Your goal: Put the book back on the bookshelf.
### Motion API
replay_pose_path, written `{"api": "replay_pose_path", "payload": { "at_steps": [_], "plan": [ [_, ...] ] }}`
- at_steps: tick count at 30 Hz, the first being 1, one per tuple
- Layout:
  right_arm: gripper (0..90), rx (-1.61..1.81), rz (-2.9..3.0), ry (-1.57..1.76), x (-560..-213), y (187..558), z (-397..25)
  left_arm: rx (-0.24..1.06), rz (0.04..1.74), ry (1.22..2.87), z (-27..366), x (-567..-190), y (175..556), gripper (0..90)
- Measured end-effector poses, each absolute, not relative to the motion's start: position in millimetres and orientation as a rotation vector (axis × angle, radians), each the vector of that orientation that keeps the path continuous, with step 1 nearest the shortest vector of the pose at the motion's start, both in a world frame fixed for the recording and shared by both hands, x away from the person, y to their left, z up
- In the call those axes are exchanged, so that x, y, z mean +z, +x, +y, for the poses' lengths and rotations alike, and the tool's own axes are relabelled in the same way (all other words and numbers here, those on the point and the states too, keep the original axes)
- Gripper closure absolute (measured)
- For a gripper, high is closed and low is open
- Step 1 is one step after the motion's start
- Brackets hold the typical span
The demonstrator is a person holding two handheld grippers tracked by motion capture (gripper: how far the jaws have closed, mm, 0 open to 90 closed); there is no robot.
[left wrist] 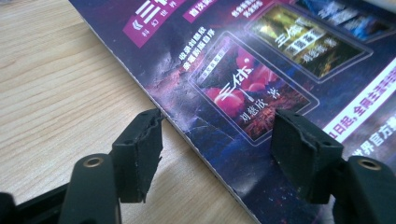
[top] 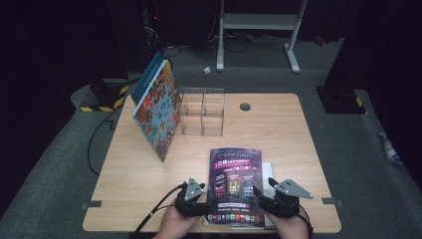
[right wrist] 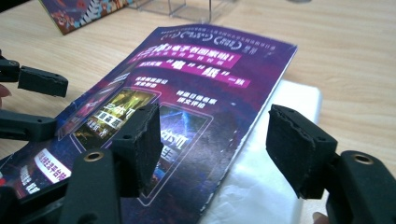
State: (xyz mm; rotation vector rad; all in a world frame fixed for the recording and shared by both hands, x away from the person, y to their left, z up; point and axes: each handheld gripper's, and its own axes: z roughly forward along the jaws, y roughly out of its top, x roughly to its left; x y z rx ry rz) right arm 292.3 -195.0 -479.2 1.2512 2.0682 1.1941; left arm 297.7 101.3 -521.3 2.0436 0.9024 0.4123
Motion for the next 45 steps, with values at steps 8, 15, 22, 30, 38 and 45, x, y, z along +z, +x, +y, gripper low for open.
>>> {"api": "replay_pose_path", "payload": {
  "at_steps": [8, 15, 22, 30, 38, 45],
  "plan": [
    [32.1, 1.123, 2.104, 1.297, -477, 296, -184, 0.489, 0.885, 2.106, 96, -522, 294, 36.3],
    [30.6, 1.046, 2.133, 1.349, -477, 302, -177, 0.483, 0.894, 2.113, 98, -522, 295, 36.3],
    [30.3, 0.997, 2.180, 1.407, -481, 312, -173, 0.474, 0.910, 2.112, 102, -522, 295, 36.3],
    [32.1, 1.025, 2.181, 1.434, -482, 313, -169, 0.499, 0.903, 2.117, 105, -521, 292, 36.3],
    [32.3, 1.019, 2.199, 1.401, -482, 315, -155, 0.523, 0.912, 2.116, 120, -521, 289, 36.2],
    [32.2, 1.026, 2.210, 1.381, -483, 317, -144, 0.512, 0.952, 2.109, 132, -521, 289, 36.3]
  ]
}}
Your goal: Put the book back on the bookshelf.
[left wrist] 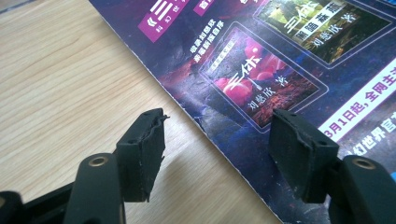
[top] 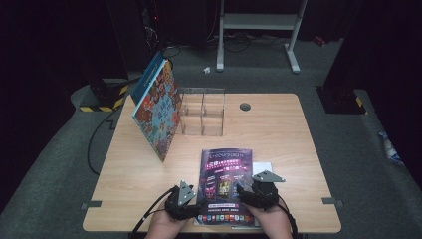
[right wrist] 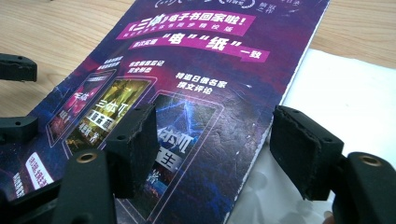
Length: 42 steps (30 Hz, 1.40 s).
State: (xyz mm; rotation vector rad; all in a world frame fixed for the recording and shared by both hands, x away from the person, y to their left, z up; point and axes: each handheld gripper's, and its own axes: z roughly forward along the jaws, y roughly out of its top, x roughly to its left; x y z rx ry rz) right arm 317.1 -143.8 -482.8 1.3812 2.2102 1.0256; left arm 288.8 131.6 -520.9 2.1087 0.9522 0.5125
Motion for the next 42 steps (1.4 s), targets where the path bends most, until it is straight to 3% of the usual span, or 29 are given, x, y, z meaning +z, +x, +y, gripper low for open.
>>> {"api": "replay_pose_path", "payload": {
  "at_steps": [22, 31, 42],
  "plan": [
    [32.5, 1.010, 2.256, 1.319, -483, 318, -121, 0.472, 1.018, 2.097, 160, -520, 296, 34.8],
    [33.6, 1.025, 2.262, 1.320, -482, 319, -125, 0.393, 0.989, 1.990, 149, -515, 304, 28.9],
    [32.2, 1.037, 2.232, 1.345, -480, 326, -129, 0.421, 0.960, 2.091, 128, -523, 307, 22.8]
  ]
}}
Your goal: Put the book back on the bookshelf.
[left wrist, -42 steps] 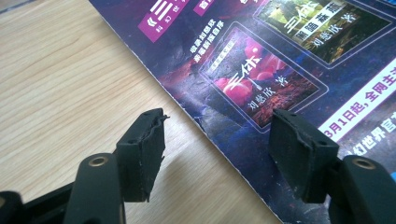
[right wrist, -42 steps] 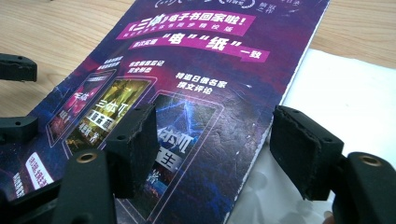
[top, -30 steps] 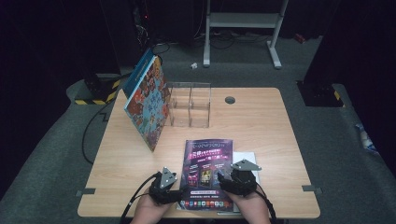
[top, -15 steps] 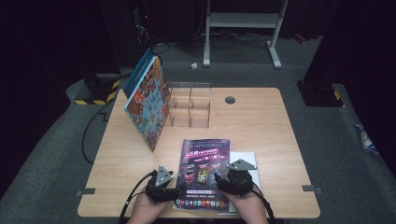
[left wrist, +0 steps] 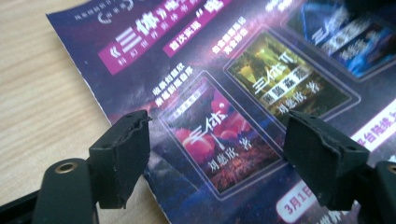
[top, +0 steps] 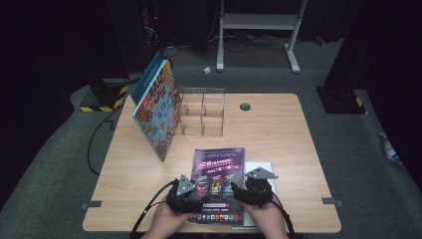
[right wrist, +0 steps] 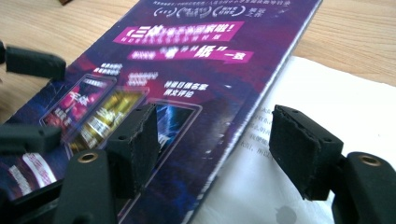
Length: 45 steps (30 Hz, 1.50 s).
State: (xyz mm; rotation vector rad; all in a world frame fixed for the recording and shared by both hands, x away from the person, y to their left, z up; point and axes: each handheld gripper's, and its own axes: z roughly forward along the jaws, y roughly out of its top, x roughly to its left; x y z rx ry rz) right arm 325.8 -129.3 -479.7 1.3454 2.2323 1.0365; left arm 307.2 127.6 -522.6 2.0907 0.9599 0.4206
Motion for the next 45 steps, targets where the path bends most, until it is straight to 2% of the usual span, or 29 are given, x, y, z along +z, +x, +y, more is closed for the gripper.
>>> {"api": "replay_pose_path", "payload": {
  "at_steps": [4, 9, 25, 29, 33, 40, 45],
  "plan": [
    [31.4, 1.043, 2.238, 1.351, -479, 329, -127, 0.482, 0.951, 2.126, 124, -522, 304, 22.7],
    [31.2, 1.064, 2.243, 1.344, -475, 336, -122, 0.483, 0.963, 2.116, 132, -523, 304, 22.8],
    [40.5, 1.067, 2.152, 1.541, -473, 413, -122, 0.472, 0.964, 2.101, 134, -524, 304, 23.1],
    [51.8, 1.062, 2.107, 1.616, -471, 426, -124, 0.470, 0.964, 2.099, 134, -524, 304, 23.1],
    [57.9, 1.088, 2.097, 1.664, -470, 432, -123, 0.469, 0.964, 2.099, 134, -524, 304, 23.2],
    [57.5, 1.131, 2.133, 1.726, -478, 438, -121, 0.469, 0.966, 2.095, 134, -524, 303, 23.6],
    [68.8, 1.139, 2.149, 1.688, -475, 434, -118, 0.474, 0.972, 2.093, 134, -524, 303, 24.1]
  ]
}}
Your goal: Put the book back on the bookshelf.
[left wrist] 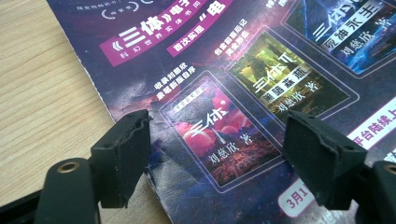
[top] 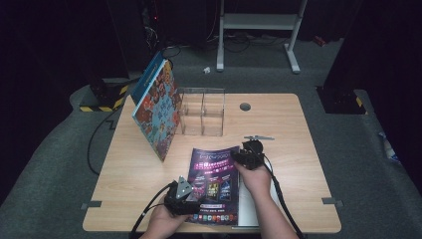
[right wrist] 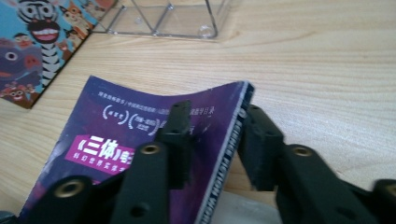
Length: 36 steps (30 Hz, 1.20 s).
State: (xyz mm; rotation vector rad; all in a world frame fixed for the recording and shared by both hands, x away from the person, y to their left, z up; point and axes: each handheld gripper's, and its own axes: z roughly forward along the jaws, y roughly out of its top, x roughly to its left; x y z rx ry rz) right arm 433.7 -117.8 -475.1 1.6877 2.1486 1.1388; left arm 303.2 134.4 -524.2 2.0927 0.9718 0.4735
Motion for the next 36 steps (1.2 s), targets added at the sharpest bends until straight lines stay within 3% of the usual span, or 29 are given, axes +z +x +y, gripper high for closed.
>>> {"api": "replay_pose_path", "payload": {
  "at_steps": [3, 19, 33, 36],
  "plan": [
    [75.1, 1.166, 2.143, 1.639, -468, 428, -116, 0.475, 0.976, 2.092, 135, -524, 303, 24.9],
    [80.5, 1.430, 2.050, 1.429, -420, 374, -104, 0.406, 0.983, 2.065, 140, -523, 306, 24.8],
    [82.9, 1.625, 1.954, 1.272, -403, 335, -101, 0.273, 1.024, 1.824, 164, -507, 343, 20.1],
    [83.0, 1.657, 1.941, 1.231, -402, 329, -102, 0.192, 1.030, 1.784, 168, -511, 355, 18.5]
  ]
}}
